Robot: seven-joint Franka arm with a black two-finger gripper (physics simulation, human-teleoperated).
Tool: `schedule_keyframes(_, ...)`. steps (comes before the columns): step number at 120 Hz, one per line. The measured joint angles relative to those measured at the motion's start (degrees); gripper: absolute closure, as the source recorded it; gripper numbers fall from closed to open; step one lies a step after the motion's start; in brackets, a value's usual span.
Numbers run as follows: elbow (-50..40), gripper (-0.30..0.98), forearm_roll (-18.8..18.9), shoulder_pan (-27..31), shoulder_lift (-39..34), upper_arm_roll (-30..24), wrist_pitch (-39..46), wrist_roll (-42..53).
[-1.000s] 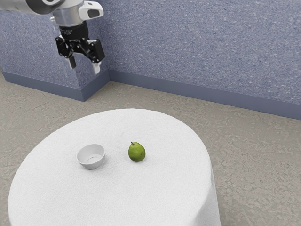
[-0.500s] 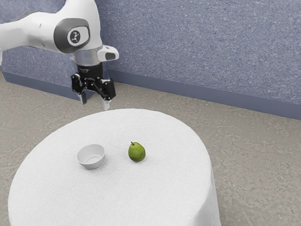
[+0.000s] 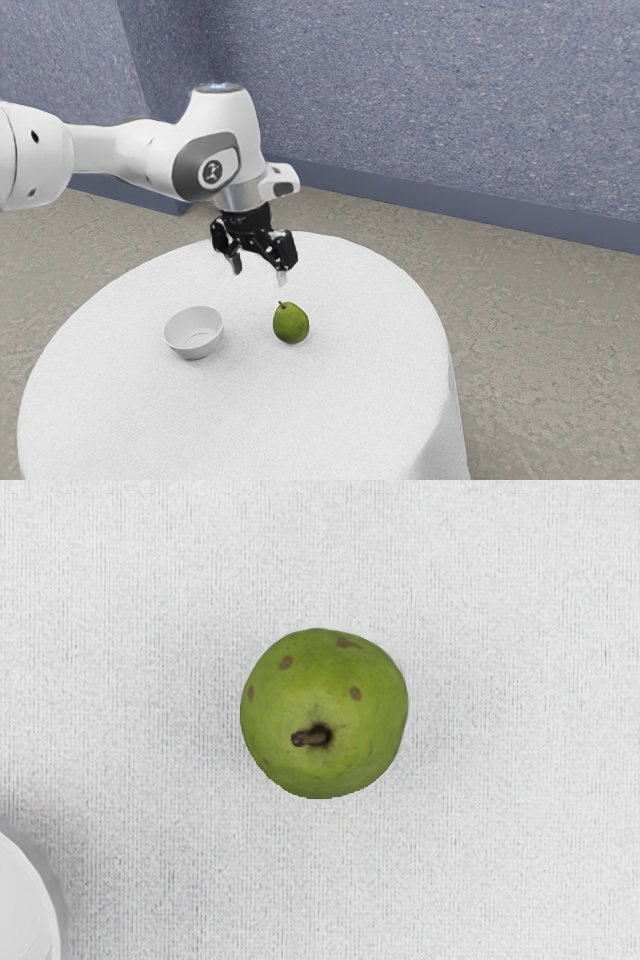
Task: Place the pear in the bowl.
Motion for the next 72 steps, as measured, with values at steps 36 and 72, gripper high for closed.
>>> schedule_keyframes(36, 0.63, 0.00, 0.58, -0.53, 7.75, -0.09, 7.60, -0.14)
schedule_keyframes(72, 4.88, 0.00, 0.41, 0.06, 14.48, -0.08, 9.58, 0.29)
